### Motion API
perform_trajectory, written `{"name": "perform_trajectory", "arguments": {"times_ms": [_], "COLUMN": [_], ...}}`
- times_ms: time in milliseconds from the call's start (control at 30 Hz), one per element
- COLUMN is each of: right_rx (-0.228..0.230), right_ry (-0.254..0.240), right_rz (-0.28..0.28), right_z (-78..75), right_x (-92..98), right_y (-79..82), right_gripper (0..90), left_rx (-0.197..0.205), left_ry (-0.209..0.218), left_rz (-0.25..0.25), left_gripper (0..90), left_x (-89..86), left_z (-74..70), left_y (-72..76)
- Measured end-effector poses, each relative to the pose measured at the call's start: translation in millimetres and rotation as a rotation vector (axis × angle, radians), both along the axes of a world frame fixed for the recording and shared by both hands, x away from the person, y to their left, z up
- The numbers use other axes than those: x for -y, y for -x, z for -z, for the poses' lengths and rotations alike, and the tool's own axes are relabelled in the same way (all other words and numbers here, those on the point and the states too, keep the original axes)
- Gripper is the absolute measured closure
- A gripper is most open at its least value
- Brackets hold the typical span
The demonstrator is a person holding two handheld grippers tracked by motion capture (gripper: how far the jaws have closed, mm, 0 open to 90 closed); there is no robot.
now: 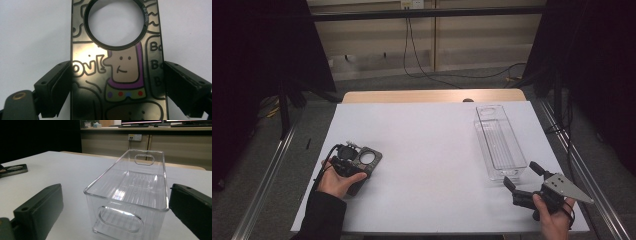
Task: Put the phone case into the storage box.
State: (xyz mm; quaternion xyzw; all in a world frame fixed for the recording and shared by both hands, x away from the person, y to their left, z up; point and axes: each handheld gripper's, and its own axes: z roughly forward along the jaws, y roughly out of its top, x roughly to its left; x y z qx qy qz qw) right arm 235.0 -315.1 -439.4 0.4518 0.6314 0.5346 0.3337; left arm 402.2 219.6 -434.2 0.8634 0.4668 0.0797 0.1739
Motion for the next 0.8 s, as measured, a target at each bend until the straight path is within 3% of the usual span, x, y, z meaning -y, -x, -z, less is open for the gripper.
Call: {"name": "perform_trajectory", "arguments": {"times_ms": [400, 633, 800], "right_rx": [0.0, 0.0, 0.0], "right_ry": [0.0, -0.002, -0.003], "right_rz": [0.001, 0.003, 0.003], "right_z": [0.0, -0.1, -0.2], "right_x": [0.2, 0.1, 0.1], "right_y": [0.0, 0.0, 0.1], "right_gripper": [0.0, 0.0, 0.0], "left_rx": [0.012, 0.057, 0.1], "left_ry": [0.037, 0.107, 0.187], "left_rz": [-0.011, 0.0, -0.001], "left_gripper": [12.3, 12.3, 12.3], "left_x": [-4.9, -7.6, -7.7], "left_z": [-1.6, -8.4, -11.6], "left_y": [0.9, 3.1, 5.3]}}
